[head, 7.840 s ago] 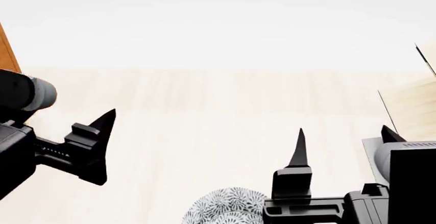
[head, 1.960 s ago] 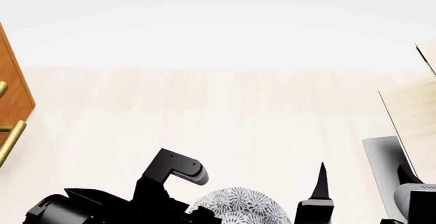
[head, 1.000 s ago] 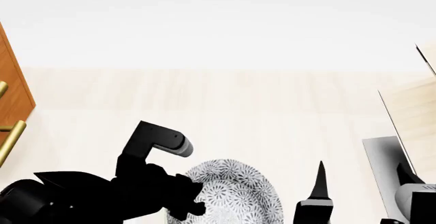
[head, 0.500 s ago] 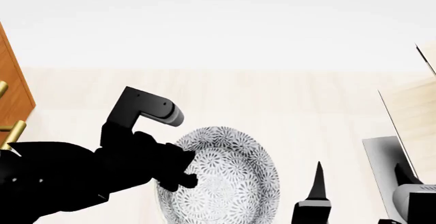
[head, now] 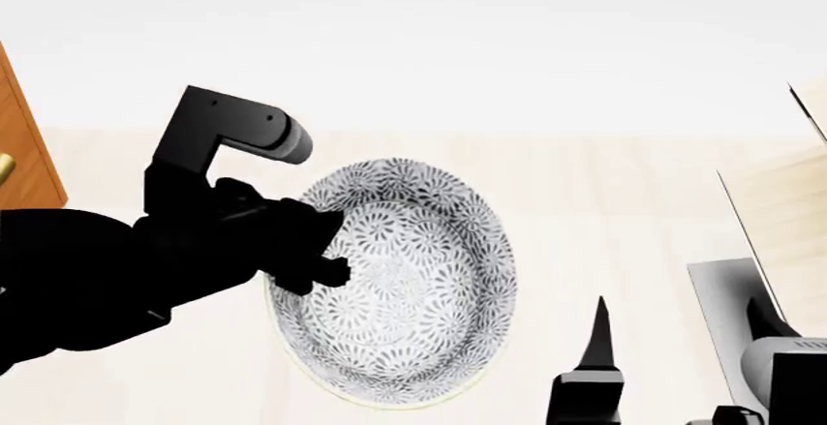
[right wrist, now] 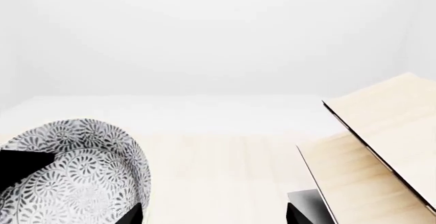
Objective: Close the top drawer of the cabinet and put the bowl on top of it.
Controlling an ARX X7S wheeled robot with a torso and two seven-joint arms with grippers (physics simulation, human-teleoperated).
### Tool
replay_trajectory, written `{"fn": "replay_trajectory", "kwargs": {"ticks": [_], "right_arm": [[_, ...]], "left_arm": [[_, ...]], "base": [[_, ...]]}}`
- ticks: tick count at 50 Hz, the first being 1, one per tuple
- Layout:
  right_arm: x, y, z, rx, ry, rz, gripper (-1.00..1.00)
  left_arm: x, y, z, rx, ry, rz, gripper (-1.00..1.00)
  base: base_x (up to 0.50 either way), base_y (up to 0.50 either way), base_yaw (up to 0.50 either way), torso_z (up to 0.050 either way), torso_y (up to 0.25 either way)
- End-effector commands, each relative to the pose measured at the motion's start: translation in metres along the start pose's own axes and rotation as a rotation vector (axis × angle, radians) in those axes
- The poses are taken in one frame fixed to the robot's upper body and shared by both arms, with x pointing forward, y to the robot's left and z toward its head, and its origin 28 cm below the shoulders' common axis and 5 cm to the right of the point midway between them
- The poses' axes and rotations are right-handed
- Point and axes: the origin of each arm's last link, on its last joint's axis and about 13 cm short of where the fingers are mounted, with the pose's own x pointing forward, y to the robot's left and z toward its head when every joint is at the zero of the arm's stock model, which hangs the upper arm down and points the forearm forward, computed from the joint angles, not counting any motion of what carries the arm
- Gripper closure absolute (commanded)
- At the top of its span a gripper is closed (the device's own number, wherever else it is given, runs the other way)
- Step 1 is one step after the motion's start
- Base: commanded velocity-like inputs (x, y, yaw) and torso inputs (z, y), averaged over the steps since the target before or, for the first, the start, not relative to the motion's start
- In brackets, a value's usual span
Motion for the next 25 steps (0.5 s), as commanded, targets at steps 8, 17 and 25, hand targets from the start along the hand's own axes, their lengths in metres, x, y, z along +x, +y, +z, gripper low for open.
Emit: {"fn": "replay_trajectory", "kwargs": {"ticks": [8, 17, 25], "right_arm": [[0.000, 0.001, 0.002, -0.006, -0.003, 0.002, -1.00], [-0.001, 0.000, 0.002, -0.005, -0.005, 0.003, -1.00], [-0.001, 0.000, 0.002, -0.003, -0.009, 0.002, -1.00]], "left_arm": [[-0.020, -0.001, 0.030, 0.017, -0.102, 0.056, 1.00], [-0.032, -0.003, 0.047, 0.023, -0.159, 0.077, 1.00], [-0.043, -0.002, 0.059, 0.012, -0.212, 0.110, 1.00]], "base": [[0.00, 0.00, 0.00, 0.000, 0.000], [0.00, 0.00, 0.00, 0.000, 0.001], [0.00, 0.00, 0.00, 0.000, 0.000]]}}
